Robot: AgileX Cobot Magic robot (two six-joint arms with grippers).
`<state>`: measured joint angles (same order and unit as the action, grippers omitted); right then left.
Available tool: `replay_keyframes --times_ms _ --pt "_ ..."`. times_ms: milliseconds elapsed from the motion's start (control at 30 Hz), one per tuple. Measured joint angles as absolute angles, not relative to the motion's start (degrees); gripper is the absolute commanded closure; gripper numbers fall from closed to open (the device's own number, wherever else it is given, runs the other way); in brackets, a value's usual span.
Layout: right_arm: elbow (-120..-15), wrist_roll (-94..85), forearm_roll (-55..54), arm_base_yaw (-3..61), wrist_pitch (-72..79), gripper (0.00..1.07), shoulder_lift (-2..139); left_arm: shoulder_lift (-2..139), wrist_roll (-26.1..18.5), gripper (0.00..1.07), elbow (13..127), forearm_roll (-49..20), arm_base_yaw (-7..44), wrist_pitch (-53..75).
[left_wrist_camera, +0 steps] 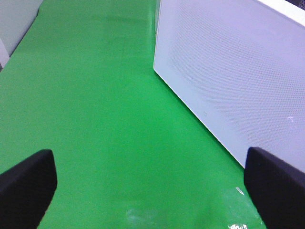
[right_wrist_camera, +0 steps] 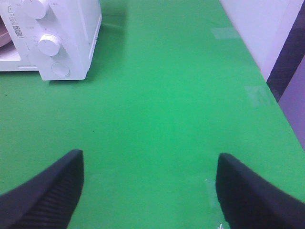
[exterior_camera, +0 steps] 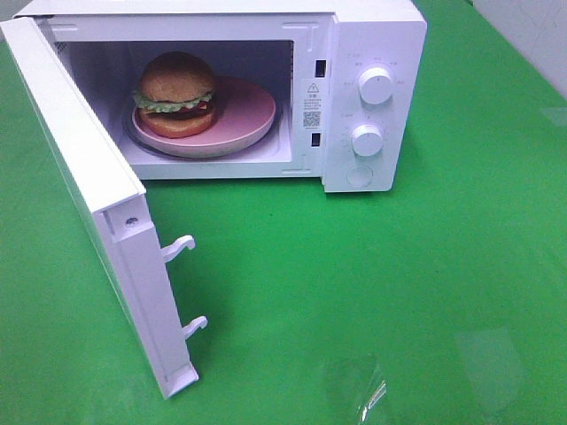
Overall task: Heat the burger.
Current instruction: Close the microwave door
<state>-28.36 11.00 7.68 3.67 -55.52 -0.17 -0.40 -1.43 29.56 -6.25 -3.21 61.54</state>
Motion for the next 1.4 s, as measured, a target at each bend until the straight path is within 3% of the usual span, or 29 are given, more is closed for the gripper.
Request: replay_keyframes --times_ms 267,433,467,500,533,567,600,633,700,733,767,800,833,867,900,1100,1400 --pt "-28.4 11.0 7.7 3.7 -55.5 0.34 -0.2 -0.2 -1.4 0.06 30.9 -6.9 -3.2 60.7" --pt "-28.4 11.0 7.7 3.7 -55.5 0.34 -0.2 3.3 -1.4 0.2 32.1 -7.3 -3.2 55.4" --pt "-28.4 11.0 7.7 3.7 -55.5 0.34 -0.2 5.2 -1.4 0.29 32.1 -7.3 -3.2 53.1" --pt "-28.4 11.0 7.7 3.7 -55.5 0.34 -0.2 5.2 -1.4 0.29 32.1 -7.3 -3.2 53.1" --pt "-28.4 11.0 7.7 3.7 -55.5 0.34 -0.2 7.0 -1.4 0.43 32.1 -7.3 -3.2 50.9" --pt "-28.4 11.0 7.7 3.7 -55.5 0.34 -0.2 7.0 -1.4 0.43 32.1 -7.3 -3.2 50.9" --pt "-28.4 11.0 7.7 3.7 -55.5 0.34 -0.2 8.9 -1.4 0.53 32.1 -7.3 -3.2 48.8" --pt "-28.4 11.0 7.7 3.7 -55.5 0.34 -0.2 8.9 -1.4 0.53 32.1 -7.3 -3.2 48.8" --pt "-28.4 11.0 7.7 3.7 -55.5 0.34 -0.2 12.1 -1.4 0.72 32.1 -7.3 -3.2 45.4" --pt "-28.4 11.0 7.7 3.7 -55.5 0.34 -0.2 12.1 -1.4 0.72 32.1 -7.3 -3.2 45.4" --pt "-28.4 11.0 7.7 3.7 -55.5 0.34 -0.2 14.3 -1.4 0.82 32.1 -7.3 -3.2 43.6" --pt "-28.4 11.0 7.7 3.7 -55.5 0.34 -0.2 14.3 -1.4 0.82 32.1 -7.3 -3.2 43.6" --pt "-28.4 11.0 7.7 3.7 -55.5 0.34 -0.2 16.5 -1.4 0.94 32.1 -7.3 -3.2 41.7" --pt "-28.4 11.0 7.7 3.7 -55.5 0.34 -0.2 16.5 -1.4 0.94 32.1 -7.3 -3.2 41.7" --pt "-28.4 11.0 7.7 3.7 -55.5 0.34 -0.2 19.2 -1.4 1.07 32.1 -7.3 -3.2 39.6" --pt "-28.4 11.0 7.7 3.7 -55.5 0.34 -0.2 24.9 -1.4 1.07 31.7 -7.3 -3.2 33.6" --pt "-28.4 11.0 7.7 3.7 -55.5 0.34 -0.2 30.6 -1.6 1.07 22.3 -7.3 -3.2 7.6"
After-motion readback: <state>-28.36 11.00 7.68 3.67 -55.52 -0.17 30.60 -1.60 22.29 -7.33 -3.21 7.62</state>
